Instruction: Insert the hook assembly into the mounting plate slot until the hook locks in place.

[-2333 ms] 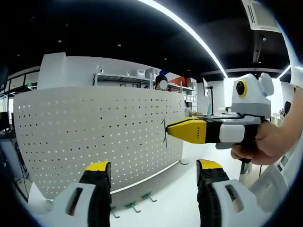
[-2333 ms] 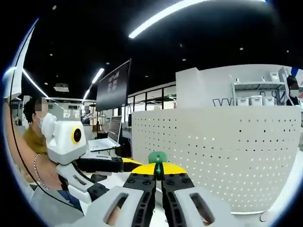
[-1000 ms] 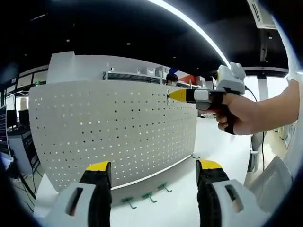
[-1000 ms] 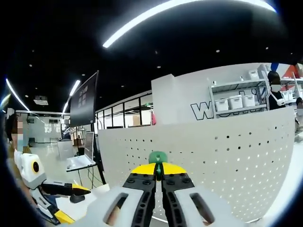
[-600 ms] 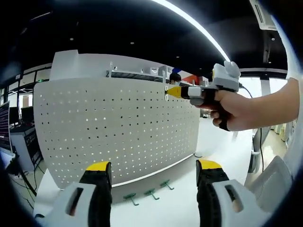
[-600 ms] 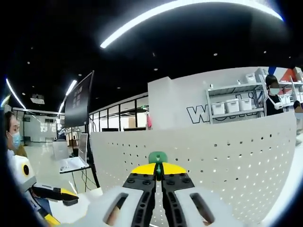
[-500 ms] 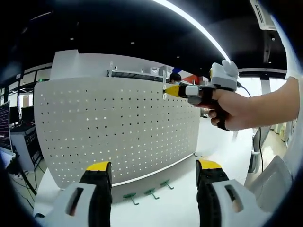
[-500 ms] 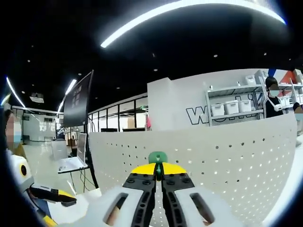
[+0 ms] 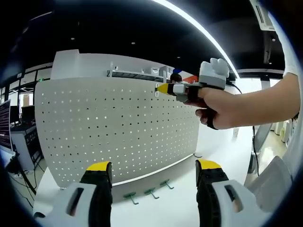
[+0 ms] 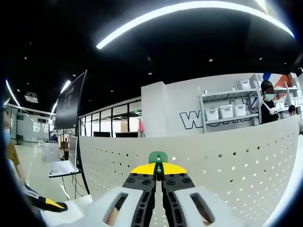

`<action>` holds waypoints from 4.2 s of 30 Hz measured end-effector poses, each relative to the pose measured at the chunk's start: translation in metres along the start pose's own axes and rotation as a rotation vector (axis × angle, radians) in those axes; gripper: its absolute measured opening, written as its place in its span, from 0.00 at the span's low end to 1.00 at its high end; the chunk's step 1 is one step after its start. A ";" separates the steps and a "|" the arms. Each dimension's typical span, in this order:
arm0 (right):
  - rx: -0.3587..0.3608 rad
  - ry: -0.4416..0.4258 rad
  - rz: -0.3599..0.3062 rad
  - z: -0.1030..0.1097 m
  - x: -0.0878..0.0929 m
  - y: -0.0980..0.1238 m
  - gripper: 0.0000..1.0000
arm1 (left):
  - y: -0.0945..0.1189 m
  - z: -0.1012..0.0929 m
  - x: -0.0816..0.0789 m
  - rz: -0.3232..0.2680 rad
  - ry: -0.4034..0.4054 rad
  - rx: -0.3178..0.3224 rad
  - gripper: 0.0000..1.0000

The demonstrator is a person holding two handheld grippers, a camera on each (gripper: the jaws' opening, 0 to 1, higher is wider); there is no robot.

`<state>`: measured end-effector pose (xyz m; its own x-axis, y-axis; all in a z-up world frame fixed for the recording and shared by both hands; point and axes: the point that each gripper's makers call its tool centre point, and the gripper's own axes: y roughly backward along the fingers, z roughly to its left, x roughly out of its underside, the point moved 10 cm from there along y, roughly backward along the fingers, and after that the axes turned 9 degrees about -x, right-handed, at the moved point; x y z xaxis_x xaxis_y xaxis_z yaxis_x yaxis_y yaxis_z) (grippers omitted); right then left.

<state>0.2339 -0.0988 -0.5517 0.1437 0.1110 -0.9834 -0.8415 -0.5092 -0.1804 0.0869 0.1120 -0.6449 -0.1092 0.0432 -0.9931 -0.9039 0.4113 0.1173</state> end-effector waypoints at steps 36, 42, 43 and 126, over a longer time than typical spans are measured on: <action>0.046 0.068 0.024 -0.002 0.013 -0.032 0.00 | 0.004 0.012 0.006 0.027 0.008 -0.027 0.73; 0.055 0.059 0.029 -0.004 0.016 -0.033 0.01 | 0.005 0.014 0.007 0.035 0.013 -0.034 0.72; 0.050 0.070 0.035 -0.004 0.016 -0.033 0.01 | 0.005 0.015 0.007 0.035 0.013 -0.035 0.72; -0.214 0.031 -0.031 -0.007 0.017 0.000 0.54 | 0.012 0.012 0.010 0.062 -0.004 -0.015 0.72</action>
<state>0.2401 -0.1023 -0.5690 0.1866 0.1048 -0.9768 -0.7070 -0.6761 -0.2076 0.0802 0.1282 -0.6535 -0.1638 0.0719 -0.9839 -0.9013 0.3945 0.1789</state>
